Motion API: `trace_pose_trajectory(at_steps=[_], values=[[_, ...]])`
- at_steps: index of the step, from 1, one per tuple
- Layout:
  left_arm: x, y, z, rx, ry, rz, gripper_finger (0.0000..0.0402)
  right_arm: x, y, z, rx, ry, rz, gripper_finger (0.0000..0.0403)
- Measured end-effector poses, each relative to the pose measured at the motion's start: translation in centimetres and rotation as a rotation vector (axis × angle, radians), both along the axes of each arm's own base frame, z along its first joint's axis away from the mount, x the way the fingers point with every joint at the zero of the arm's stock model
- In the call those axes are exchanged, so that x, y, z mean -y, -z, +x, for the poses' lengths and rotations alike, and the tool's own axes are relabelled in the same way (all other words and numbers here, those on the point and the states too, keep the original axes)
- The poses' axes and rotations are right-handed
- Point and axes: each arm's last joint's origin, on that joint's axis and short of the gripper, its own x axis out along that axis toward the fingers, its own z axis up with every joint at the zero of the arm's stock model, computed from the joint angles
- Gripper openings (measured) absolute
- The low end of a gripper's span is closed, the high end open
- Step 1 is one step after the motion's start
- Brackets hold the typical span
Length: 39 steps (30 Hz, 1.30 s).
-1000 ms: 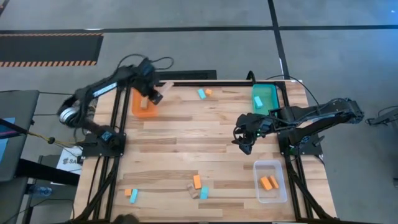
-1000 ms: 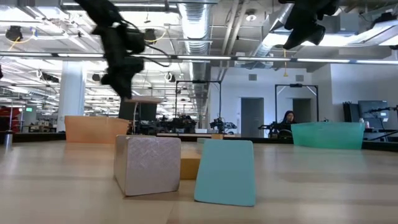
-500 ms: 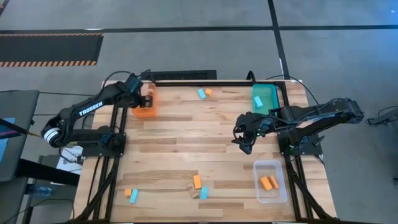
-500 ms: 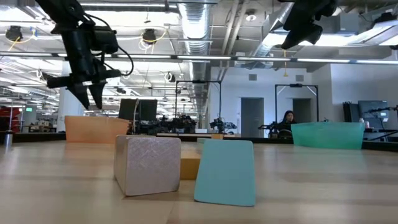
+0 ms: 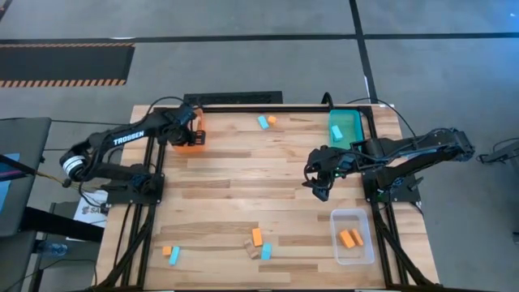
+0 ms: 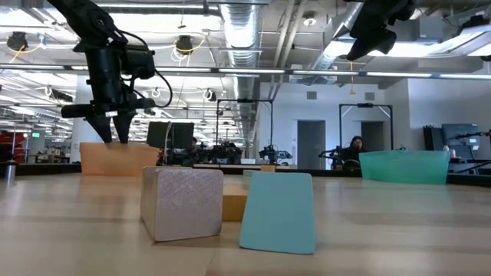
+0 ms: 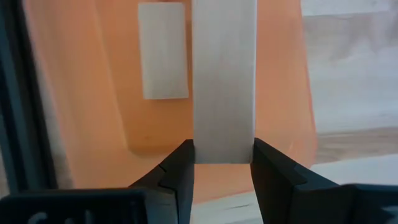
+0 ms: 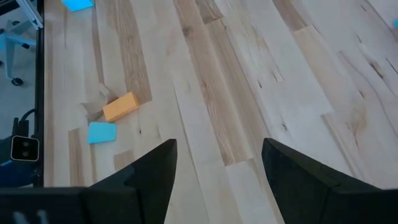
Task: Sort & place blocks by color
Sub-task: Put the brown block into the orange bin, then put the orange block into the white bin
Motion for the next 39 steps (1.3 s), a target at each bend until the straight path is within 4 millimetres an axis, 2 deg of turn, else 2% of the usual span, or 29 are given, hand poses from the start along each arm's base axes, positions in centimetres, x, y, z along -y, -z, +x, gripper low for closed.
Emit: trace_pose_trajectory(at_steps=[7,15,19,26,29,35,39], values=[[0.1,0.0,1.1,0.052,0.038,0.018,0.0158,0.0,0.0,0.0,0.0,0.0,0.0,0.0259],[0.2,-0.1,1.1,0.059,0.075,-0.004,0.0208,0.0,0.0,0.0,0.0,0.0,0.0,0.0259],[-0.2,-1.5,1.5,0.057,0.129,0.029,0.0214,0.0,0.0,0.0,-0.001,0.0,0.0,0.0259],[-0.7,-5.6,3.0,0.095,0.252,0.136,0.0214,0.0,0.0,0.0,-0.001,0.0,0.0,0.0259],[-0.1,-6.8,4.3,0.158,0.327,0.173,0.0214,0.0,0.0,0.0,0.0,0.004,-0.005,0.0259],[2.3,-7.3,7.1,0.237,0.511,0.246,0.0214,0.5,-0.1,0.1,0.014,0.051,-0.079,0.0259],[4.2,-7.7,8.6,0.278,0.649,0.293,0.0214,2.1,-0.3,1.6,0.097,0.079,-0.128,0.0259]])
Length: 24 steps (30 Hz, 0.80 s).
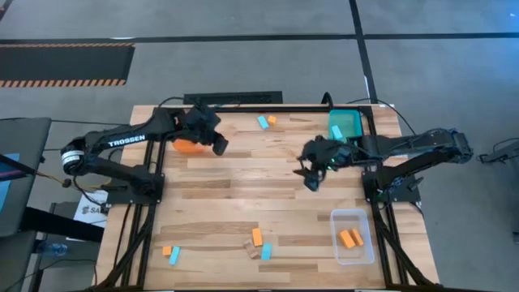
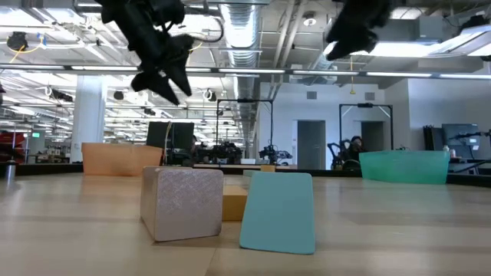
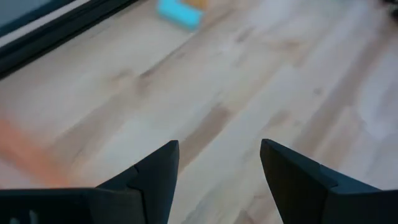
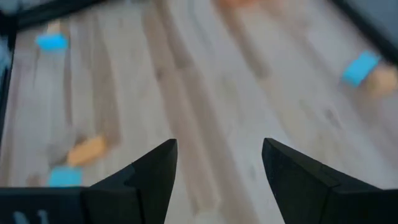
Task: Sort & place blocks by color
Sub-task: Put the orange block into the white bin
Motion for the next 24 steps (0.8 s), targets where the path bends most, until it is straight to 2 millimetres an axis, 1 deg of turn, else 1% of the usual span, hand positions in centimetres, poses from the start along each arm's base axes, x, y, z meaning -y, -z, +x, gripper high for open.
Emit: trace_pose_trajectory(at_steps=[3,6,9,12,16,19,21,24], values=[[1.5,-0.2,0.9,0.025,0.092,0.032,0.0214,2.8,0.1,2.0,0.09,0.039,-0.004,0.0259],[2.7,-0.4,1.5,0.037,0.138,0.05,0.0214,6.8,1.4,4.0,0.113,0.062,0.035,0.0259],[3.5,-0.4,1.7,0.027,0.145,0.076,0.0214,11.5,2.8,5.8,0.063,0.133,0.021,0.0259],[4.0,-0.4,1.8,0.019,0.139,0.1,0.0214,16.0,4.7,7.3,-0.019,0.165,-0.046,0.0259],[4.0,-0.4,1.8,0.015,0.132,0.11,0.0214,21.2,7.3,8.6,-0.117,0.171,-0.112,0.0258],[4.0,-0.4,1.8,0.014,0.132,0.111,0.0214,24.3,9.4,9.1,-0.168,0.173,-0.105,0.025],[4.0,-0.3,1.8,0.014,0.131,0.111,0.0214,25.9,10.6,9.2,-0.176,0.149,-0.062,0.0241],[4.0,-0.3,1.8,0.01,0.14,0.118,0.0214,27.9,11.5,9.5,-0.183,0.136,-0.013,0.0225]])
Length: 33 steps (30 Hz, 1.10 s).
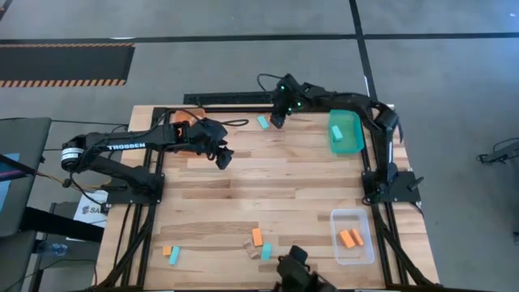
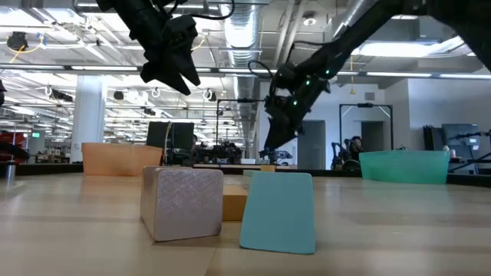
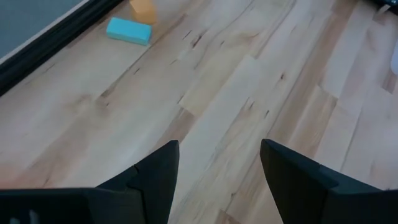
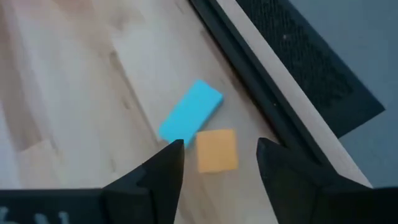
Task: Sort & place blocks by color
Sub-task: Put the orange block into the white bin
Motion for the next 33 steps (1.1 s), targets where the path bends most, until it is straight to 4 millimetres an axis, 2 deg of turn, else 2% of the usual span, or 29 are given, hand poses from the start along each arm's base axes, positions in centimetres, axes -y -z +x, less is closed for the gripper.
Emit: trace_pose_trajectory(at_steps=[5,13,16,20,24,27,33], values=[[-0.5,0.1,-0.2,-0.011,-0.017,-0.001,0.0214,1.4,1.5,1.2,-0.062,-0.048,0.054,0.021],[-1.2,0.1,-0.5,-0.015,-0.043,-0.002,0.0214,1.6,2.7,3.3,-0.151,-0.097,0.048,0.0214],[-1.2,0.1,-0.5,-0.017,-0.045,0.001,0.0214,1.7,3.1,3.5,-0.213,-0.083,0.028,0.0216],[-1.2,0.1,-0.5,-0.02,-0.043,0.002,0.0214,1.5,4.8,3.6,-0.273,-0.097,0.072,0.0216],[-1.2,0.1,-0.5,-0.023,-0.049,0.008,0.0214,1.4,4.7,3.5,-0.265,-0.097,0.099,0.0214],[-1.2,0.1,-0.5,-0.027,-0.054,0.013,0.0214,1.4,4.8,3.4,-0.276,-0.091,0.107,0.0199],[-1.2,0.2,-0.6,-0.04,-0.056,0.01,0.0214,1.1,4.8,2.6,-0.326,-0.041,0.18,0.0138]])
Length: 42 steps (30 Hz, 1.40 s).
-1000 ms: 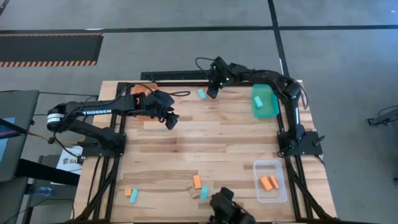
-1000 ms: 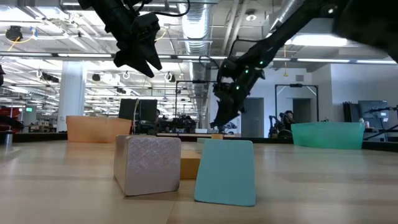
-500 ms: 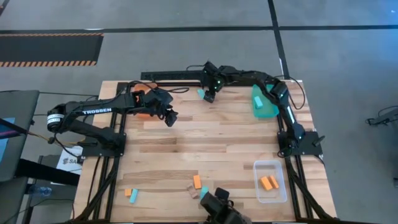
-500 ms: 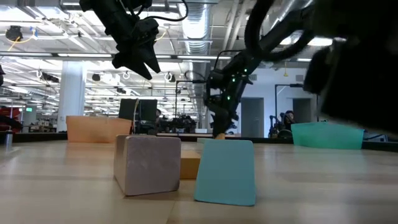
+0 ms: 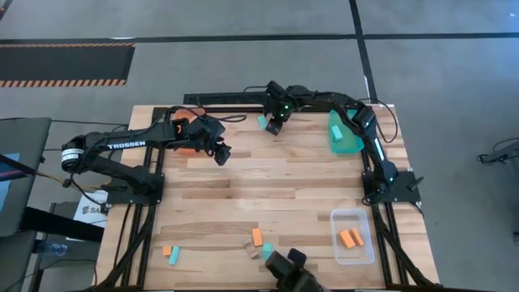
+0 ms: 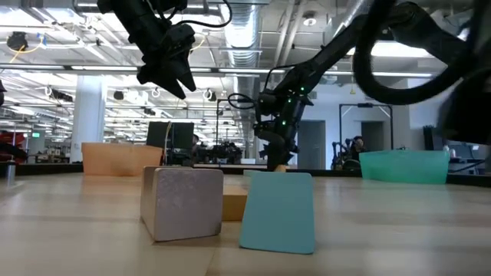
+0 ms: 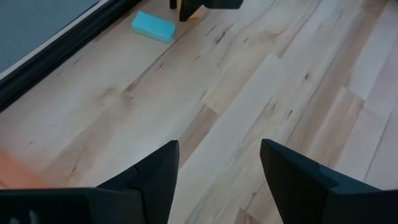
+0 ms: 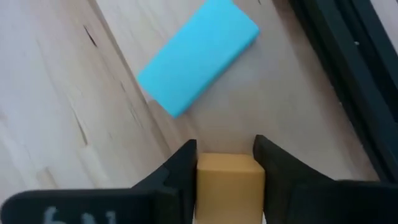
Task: Sort & place blocks by color
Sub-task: Put the orange block into the white bin
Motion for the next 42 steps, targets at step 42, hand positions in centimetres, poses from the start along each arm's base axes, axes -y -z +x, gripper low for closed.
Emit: trace_pose_trajectory(at_steps=[42], values=[[-4.6,-2.3,0.2,0.327,-0.028,0.023,0.0214,-36.0,-10.7,-23.4,0.244,0.279,0.466,0.0135]])
